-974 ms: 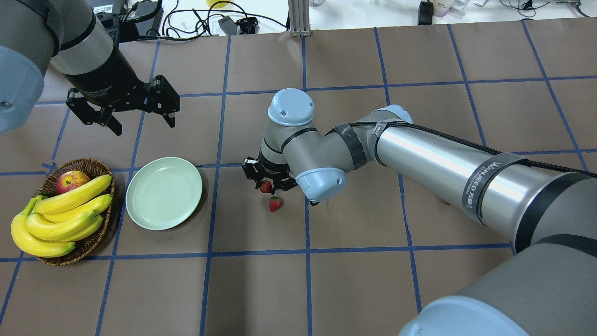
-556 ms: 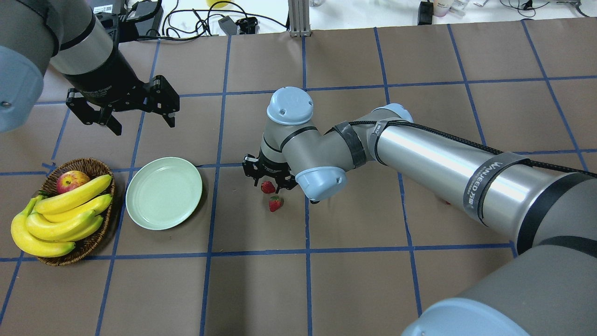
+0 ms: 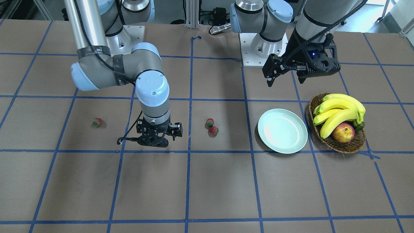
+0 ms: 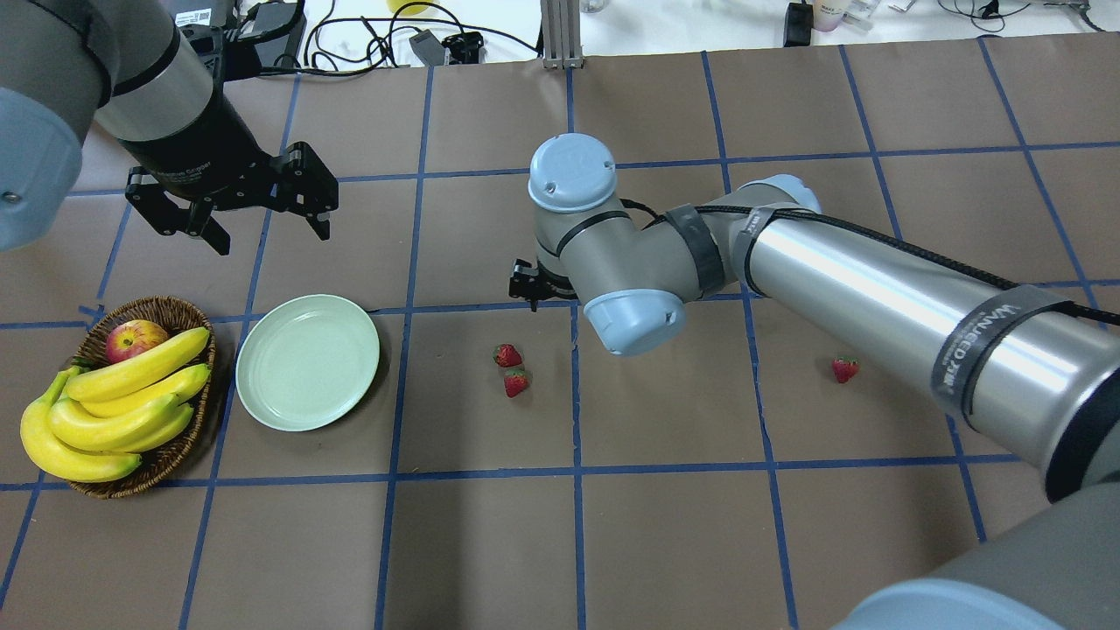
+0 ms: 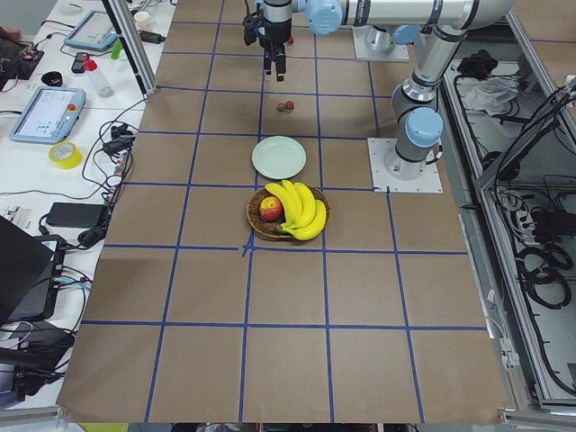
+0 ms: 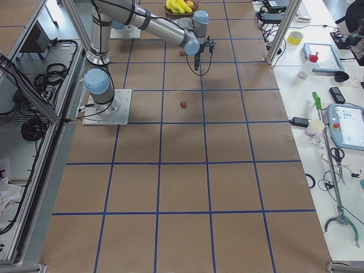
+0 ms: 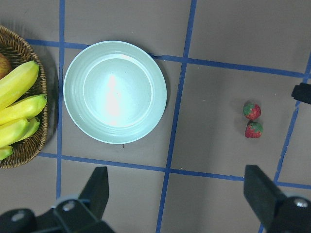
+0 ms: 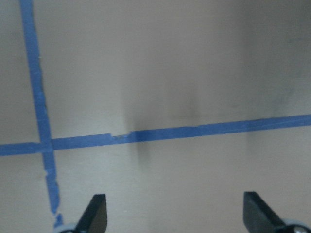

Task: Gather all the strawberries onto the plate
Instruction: 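Carry the strawberry toward the plate and set it beside the first, then move the right gripper to the farthest strawberry and grasp it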

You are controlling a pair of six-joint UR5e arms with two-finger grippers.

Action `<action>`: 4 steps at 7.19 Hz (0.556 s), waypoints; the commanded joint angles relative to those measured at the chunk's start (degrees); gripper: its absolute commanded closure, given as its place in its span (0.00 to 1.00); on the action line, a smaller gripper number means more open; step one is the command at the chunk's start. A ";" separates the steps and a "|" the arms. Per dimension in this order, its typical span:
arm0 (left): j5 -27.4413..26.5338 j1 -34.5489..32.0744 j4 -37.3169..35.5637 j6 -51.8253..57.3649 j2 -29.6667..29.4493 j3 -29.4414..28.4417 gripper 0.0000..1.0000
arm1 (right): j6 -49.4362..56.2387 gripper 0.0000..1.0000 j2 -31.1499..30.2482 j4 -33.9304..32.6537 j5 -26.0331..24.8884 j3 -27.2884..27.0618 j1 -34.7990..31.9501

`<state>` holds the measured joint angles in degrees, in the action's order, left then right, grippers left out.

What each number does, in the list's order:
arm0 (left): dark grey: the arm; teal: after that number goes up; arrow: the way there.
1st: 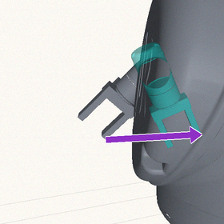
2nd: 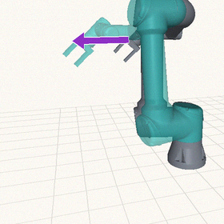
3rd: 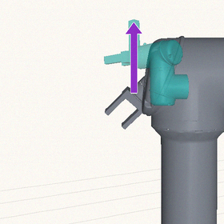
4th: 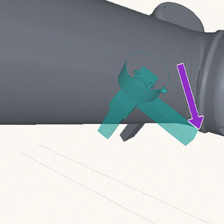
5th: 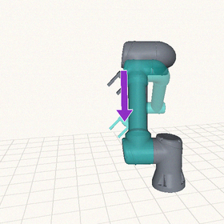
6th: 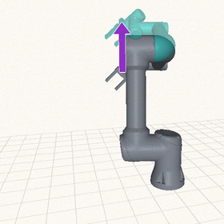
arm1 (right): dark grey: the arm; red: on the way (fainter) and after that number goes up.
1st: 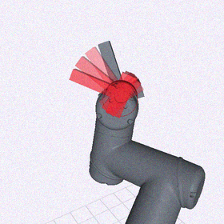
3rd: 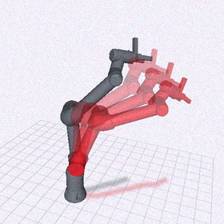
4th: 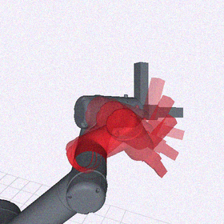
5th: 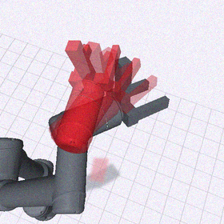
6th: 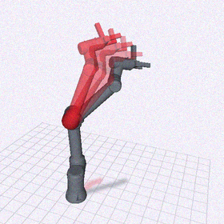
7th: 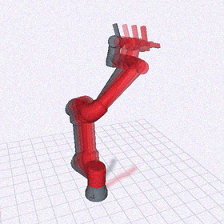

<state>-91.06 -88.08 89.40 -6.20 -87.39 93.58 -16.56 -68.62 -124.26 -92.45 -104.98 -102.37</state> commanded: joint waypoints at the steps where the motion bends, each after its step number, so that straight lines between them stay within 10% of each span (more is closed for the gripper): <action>1: -0.34 0.01 -0.01 0.05 0.20 0.02 0.00 | 9.57 0.00 -5.97 -0.10 -0.46 -7.22 10.91; 4: -0.52 0.01 0.07 0.05 0.29 -0.07 0.00 | 19.17 0.04 -10.30 -7.01 -0.45 -17.24 19.91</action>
<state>-91.44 -88.07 89.40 -6.15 -87.17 93.53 -0.83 -77.69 -127.57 -92.86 -118.09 -85.56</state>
